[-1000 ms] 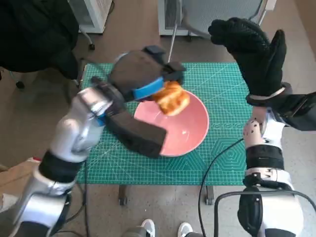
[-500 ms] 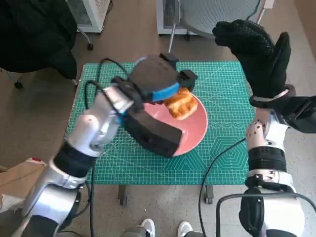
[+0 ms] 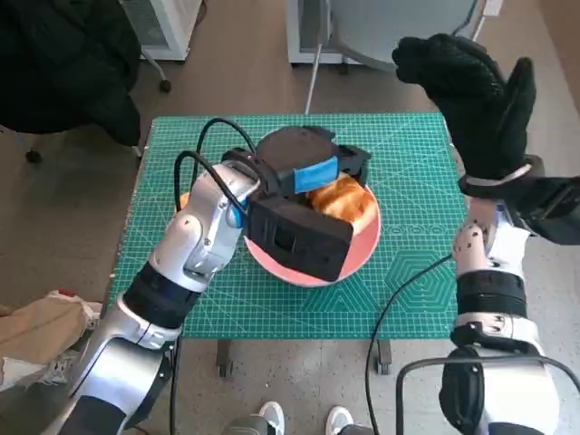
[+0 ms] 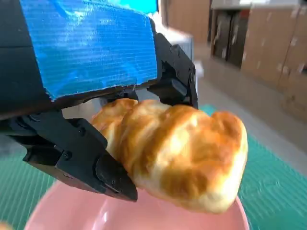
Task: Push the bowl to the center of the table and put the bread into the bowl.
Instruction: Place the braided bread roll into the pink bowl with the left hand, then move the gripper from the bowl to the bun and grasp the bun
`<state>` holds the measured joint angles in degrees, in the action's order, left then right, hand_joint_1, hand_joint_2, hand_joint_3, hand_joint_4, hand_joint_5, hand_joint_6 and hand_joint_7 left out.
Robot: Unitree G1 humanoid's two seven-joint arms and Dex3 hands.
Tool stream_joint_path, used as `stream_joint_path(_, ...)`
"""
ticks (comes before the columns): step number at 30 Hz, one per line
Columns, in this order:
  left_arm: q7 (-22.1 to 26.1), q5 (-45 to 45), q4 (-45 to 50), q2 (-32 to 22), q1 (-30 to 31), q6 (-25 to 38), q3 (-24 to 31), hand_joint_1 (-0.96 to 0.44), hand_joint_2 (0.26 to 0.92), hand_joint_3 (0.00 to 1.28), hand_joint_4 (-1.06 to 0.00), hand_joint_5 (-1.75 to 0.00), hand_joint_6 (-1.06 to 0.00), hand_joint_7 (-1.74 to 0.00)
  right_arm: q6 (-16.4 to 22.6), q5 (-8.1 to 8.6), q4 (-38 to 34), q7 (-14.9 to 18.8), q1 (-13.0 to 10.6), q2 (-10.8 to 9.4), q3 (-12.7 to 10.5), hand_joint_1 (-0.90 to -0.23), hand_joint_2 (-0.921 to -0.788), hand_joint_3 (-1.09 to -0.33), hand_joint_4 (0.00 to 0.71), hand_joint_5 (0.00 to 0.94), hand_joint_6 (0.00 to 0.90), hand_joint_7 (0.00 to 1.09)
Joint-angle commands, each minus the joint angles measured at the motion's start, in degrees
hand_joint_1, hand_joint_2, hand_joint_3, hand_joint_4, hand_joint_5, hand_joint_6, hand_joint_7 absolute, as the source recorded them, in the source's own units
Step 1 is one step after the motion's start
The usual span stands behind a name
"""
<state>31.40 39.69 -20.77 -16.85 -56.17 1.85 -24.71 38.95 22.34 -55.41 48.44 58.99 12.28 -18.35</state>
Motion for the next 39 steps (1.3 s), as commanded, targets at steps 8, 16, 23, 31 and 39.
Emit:
stream_joint_path(8, -0.51, -0.38, 3.52, -1.63, 2.20, 0.71, 0.01, 0.01, 0.836, 0.03, -0.17, -0.01, -0.28, -0.24, -0.93, -0.04, 0.11, -0.73, -2.02, -0.14, 0.57, -0.721, -0.921, -0.909, 0.315, 0.000, 0.386, 0.00)
stream_joint_path(16, -1.96, -0.37, 3.60, -2.16, 2.76, 0.48, 0.39, -0.11, 0.816, 0.01, -0.15, 0.00, -0.27, -0.20, -0.90, 0.04, 0.13, -0.70, -2.09, -0.26, 0.65, -0.722, -0.921, -0.908, 0.315, 0.000, 0.387, 0.00)
stream_joint_path(23, -3.34, -0.44, 3.99, -3.36, 3.10, -0.44, 0.80, -0.16, 0.806, 0.00, -0.15, 0.00, -0.26, -0.19, -0.69, 0.01, -0.19, -0.63, -1.95, -0.28, 0.69, -0.722, -0.921, -0.907, 0.315, 0.001, 0.389, 0.00)
stream_joint_path(31, -4.24, -0.43, 6.48, -5.25, 4.49, -0.97, 1.87, -0.19, 0.804, 0.00, -0.14, 0.00, -0.25, -0.21, -0.47, -0.05, -0.53, -0.56, -1.89, -0.44, 0.72, -0.720, -0.921, -0.905, 0.317, 0.001, 0.390, 0.00)
stream_joint_path(39, -5.98, -0.37, 9.06, -7.80, 6.34, -2.65, 3.08, -0.24, 0.790, 0.00, -0.14, 0.00, -0.24, -0.22, -0.30, -0.04, -0.78, -0.42, -1.74, -0.72, 0.78, -0.719, -0.921, -0.900, 0.324, 0.004, 0.391, 0.00)
